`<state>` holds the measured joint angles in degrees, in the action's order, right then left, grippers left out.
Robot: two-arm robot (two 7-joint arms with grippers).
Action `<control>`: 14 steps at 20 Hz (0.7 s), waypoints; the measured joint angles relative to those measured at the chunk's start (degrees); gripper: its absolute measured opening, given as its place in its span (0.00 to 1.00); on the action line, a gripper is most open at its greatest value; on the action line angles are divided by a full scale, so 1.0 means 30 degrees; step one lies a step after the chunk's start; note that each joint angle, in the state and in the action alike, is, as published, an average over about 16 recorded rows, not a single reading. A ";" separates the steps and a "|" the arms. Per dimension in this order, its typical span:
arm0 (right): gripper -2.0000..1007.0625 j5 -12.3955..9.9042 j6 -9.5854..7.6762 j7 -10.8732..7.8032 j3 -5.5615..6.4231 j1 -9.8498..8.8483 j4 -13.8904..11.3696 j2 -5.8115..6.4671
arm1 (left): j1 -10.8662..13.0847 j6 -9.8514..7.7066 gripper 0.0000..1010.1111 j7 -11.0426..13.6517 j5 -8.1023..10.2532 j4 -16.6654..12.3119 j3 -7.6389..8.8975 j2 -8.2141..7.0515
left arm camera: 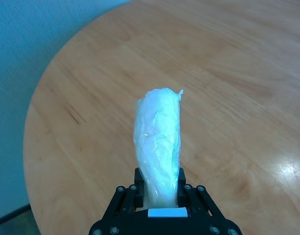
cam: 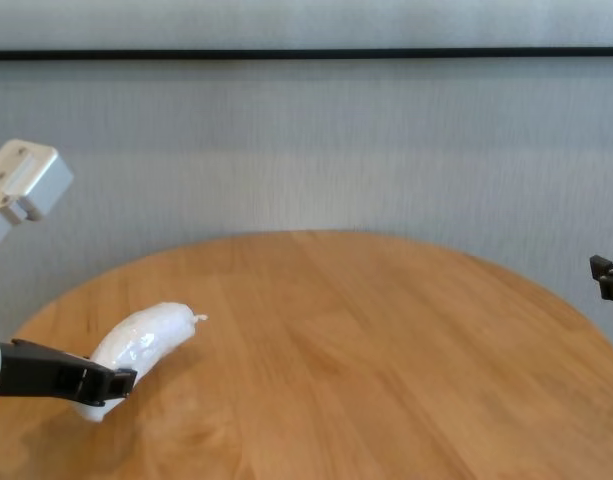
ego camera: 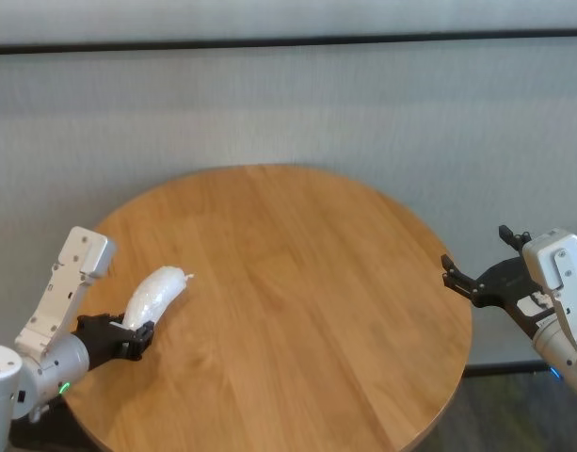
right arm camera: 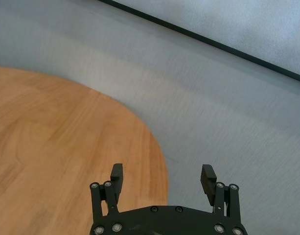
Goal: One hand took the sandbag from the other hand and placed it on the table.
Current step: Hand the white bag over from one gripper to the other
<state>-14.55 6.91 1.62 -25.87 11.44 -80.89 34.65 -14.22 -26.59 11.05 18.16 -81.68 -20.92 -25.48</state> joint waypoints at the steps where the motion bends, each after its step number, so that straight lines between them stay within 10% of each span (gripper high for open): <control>1: 0.99 0.0000 0.0000 0.0000 0.0000 0.0000 0.0000 0.0000 | 0.0047 0.0151 0.38 0.0061 -0.0029 -0.0027 0.0047 0.0013; 14: 0.99 0.0000 0.0000 0.0000 0.0000 0.0000 0.0000 0.0000 | 0.0721 0.2476 0.38 0.1225 -0.0583 -0.0664 0.0382 -0.0065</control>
<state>-14.55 6.90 1.62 -25.87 11.44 -80.89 34.65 -12.06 -19.17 14.72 16.41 -83.67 -19.77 -25.67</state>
